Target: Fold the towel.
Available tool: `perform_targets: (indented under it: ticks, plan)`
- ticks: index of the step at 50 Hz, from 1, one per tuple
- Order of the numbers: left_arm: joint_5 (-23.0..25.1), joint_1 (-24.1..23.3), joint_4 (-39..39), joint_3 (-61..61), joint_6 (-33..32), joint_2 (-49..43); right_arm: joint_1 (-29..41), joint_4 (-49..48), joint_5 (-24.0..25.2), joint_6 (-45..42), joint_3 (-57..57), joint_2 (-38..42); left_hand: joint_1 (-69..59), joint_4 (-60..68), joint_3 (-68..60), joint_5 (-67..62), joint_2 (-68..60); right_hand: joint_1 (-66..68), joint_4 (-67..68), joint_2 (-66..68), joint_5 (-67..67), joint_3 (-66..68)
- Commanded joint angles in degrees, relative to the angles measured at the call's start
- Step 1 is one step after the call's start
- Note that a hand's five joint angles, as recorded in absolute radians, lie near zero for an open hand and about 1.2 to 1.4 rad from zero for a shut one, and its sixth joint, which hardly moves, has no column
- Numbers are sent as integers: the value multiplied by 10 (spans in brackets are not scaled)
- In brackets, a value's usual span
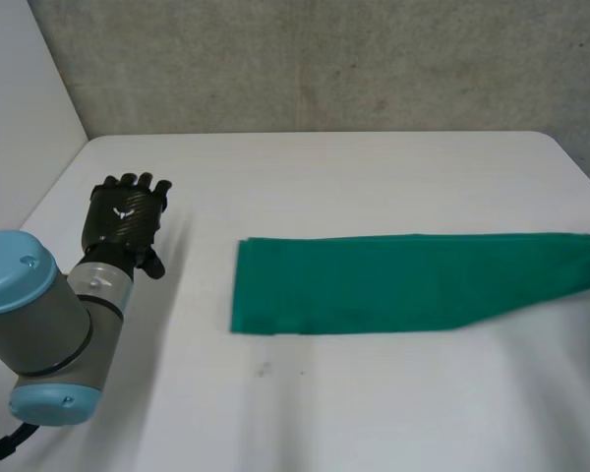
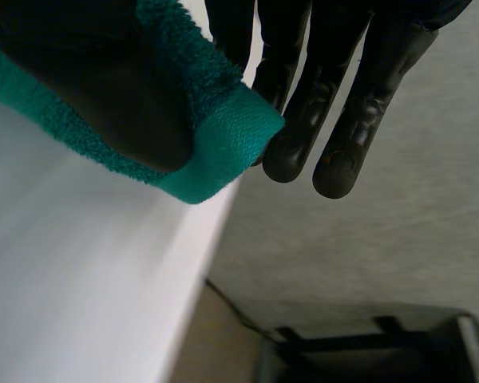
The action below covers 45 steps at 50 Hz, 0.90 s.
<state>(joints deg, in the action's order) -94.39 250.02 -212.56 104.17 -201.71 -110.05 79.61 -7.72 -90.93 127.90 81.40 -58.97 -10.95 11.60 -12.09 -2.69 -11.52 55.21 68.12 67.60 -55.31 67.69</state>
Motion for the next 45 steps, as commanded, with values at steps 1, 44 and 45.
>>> perform_targets:
  ticks: [1,44,45]
  plan:
    - [-1,-2,0,1,0,0,77,-4,25,-16,-49,-39,10,-16,21,27,15,248,119,124,-147,123]
    - [37,-197,7,-184,28,-117,305,0,105,235,118,-79,10,-16,21,27,15,-452,-581,-576,553,-577]
    - [44,-204,7,-202,33,-139,287,3,107,243,139,-86,10,-16,21,27,15,-452,-581,-576,553,-577]
